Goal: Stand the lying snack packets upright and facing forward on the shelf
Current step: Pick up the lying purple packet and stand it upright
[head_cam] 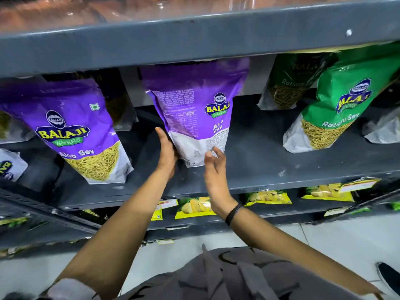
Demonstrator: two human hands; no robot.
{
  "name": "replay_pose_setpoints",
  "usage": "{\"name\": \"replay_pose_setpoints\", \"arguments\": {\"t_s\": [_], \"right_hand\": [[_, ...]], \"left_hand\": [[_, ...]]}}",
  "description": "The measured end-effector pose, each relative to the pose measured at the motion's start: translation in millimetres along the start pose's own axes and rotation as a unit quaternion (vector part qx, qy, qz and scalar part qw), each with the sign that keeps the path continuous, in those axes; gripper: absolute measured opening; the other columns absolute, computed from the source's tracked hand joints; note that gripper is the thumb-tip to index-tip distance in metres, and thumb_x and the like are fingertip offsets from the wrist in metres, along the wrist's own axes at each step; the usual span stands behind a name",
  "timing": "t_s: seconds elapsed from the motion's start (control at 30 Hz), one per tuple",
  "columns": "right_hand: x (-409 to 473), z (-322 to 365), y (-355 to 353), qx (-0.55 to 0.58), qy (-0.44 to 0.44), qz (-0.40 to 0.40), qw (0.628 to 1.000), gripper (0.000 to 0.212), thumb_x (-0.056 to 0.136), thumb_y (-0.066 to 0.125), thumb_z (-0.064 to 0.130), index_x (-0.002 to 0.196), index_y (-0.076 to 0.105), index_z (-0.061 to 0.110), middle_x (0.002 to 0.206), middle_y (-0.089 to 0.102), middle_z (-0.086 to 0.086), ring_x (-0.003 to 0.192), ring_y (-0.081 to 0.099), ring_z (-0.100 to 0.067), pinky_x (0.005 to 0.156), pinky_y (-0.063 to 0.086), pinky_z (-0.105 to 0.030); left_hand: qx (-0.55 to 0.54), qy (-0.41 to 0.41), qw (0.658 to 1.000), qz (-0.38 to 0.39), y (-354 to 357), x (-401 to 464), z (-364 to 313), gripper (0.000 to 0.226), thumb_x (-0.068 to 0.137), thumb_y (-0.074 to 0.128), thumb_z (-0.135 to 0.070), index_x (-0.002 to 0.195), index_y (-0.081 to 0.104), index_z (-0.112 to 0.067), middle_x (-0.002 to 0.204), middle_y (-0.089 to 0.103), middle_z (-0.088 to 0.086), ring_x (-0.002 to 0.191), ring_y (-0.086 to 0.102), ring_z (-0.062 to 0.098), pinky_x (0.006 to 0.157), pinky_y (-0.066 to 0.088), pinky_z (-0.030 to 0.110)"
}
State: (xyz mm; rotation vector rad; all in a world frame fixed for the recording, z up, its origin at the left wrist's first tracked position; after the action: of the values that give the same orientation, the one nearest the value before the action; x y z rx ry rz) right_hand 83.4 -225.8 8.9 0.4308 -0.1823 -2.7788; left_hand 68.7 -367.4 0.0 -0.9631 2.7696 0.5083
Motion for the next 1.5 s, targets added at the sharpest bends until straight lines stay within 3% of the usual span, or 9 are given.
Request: {"name": "replay_pose_setpoints", "arguments": {"t_s": [0.13,0.27,0.43,0.63,0.73,0.9,1.1,1.33,1.5], "right_hand": [[15.8,12.6,-9.0,-0.024,-0.01,-0.014,1.0,0.046,0.099,0.038,0.035,0.14,0.037,0.015,0.145,0.039,-0.008,0.12,0.047,-0.014,0.114,0.031,-0.032],[44.2,28.3,-16.2,-0.037,-0.014,-0.004,0.999,0.041,0.1,0.033,0.04,0.126,0.05,0.014,0.13,0.057,-0.005,0.116,0.054,-0.016,0.098,0.039,-0.025],[70.6,40.1,-24.1,-0.077,-0.018,0.021,0.997,0.031,0.1,0.035,0.038,0.121,0.053,0.023,0.099,0.058,0.021,0.08,0.058,0.022,0.079,0.045,-0.005],[54.9,29.6,-39.2,0.032,-0.01,-0.101,0.994,0.05,0.1,0.03,0.041,0.135,0.045,0.009,0.138,0.05,0.0,0.126,0.046,-0.013,0.102,0.034,-0.02],[27.5,10.6,-34.8,0.067,0.033,-0.101,0.992,0.029,0.099,0.031,0.044,0.112,0.047,0.024,0.103,0.052,0.006,0.1,0.048,-0.011,0.086,0.04,-0.019],[5.5,0.4,-23.7,0.048,0.105,0.002,0.993,0.032,0.097,0.028,0.052,0.117,0.042,0.031,0.132,0.053,-0.001,0.13,0.045,-0.021,0.103,0.037,-0.037],[24.0,24.6,-33.9,0.062,0.075,0.048,0.994,0.04,0.101,0.03,0.034,0.139,0.038,0.026,0.134,0.05,0.006,0.13,0.047,-0.016,0.099,0.038,-0.03],[56.4,41.8,-43.0,-0.038,0.071,0.063,0.995,0.054,0.097,0.026,0.052,0.134,0.049,0.02,0.139,0.055,-0.003,0.128,0.051,-0.02,0.114,0.036,-0.044],[52.1,36.6,-41.8,-0.028,0.054,0.045,0.997,0.05,0.097,0.028,0.049,0.131,0.047,0.018,0.133,0.057,-0.002,0.126,0.052,-0.019,0.111,0.038,-0.042]], "left_hand": [[0.024,-0.005,0.994,-0.111,-10.8,-18.5,13.1,0.072,0.091,0.007,-0.063,0.131,0.05,-0.021,0.138,0.053,0.001,0.127,0.049,0.018,0.108,0.037,0.033],[0.081,0.048,0.987,-0.129,0.4,-57.6,33.1,0.071,0.096,0.008,-0.05,0.109,0.064,-0.008,0.117,0.067,0.012,0.106,0.062,0.021,0.081,0.044,0.025],[0.114,0.068,0.983,-0.129,11.8,-73.2,42.1,0.067,0.099,0.013,-0.043,0.105,0.067,-0.004,0.11,0.07,0.011,0.103,0.064,0.02,0.091,0.045,0.031],[0.091,0.068,0.972,-0.206,-7.4,-29.8,13.4,0.054,0.099,0.023,-0.044,0.122,0.055,-0.007,0.128,0.06,0.015,0.116,0.056,0.025,0.107,0.039,0.047],[0.088,0.044,0.985,-0.145,-5.2,4.8,-5.0,0.061,0.094,0.02,-0.056,0.143,0.033,-0.021,0.152,0.035,0.002,0.139,0.033,0.017,0.119,0.022,0.041],[0.049,-0.006,0.998,0.028,19.9,33.7,-20.6,0.071,0.088,0.007,-0.068,0.136,0.043,-0.03,0.148,0.041,-0.001,0.131,0.042,0.013,0.115,0.025,0.032],[0.026,0.007,0.999,-0.019,18.5,17.8,-9.9,0.072,0.088,0.008,-0.068,0.139,0.04,-0.029,0.147,0.044,-0.001,0.134,0.04,0.015,0.119,0.023,0.039],[0.005,0.027,0.984,-0.179,0.5,-34.3,14.9,0.061,0.094,0.01,-0.057,0.088,0.062,-0.025,0.096,0.067,-0.008,0.087,0.06,0.004,0.071,0.042,0.02],[0.019,0.04,0.985,-0.166,-5.2,-43.6,19.9,0.064,0.094,0.008,-0.057,0.106,0.059,-0.02,0.103,0.064,-0.006,0.09,0.057,-0.004,0.073,0.04,0.019]]}}
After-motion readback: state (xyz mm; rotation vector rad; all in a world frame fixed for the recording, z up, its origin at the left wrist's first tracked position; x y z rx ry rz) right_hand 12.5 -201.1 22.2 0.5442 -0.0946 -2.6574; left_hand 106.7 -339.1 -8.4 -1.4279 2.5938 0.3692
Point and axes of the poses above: each hand's wrist, its own x-axis towards the middle knuckle, its own y-axis out of the palm, z = x × y, the point moved 3 cm from there along x, towards the middle knuckle
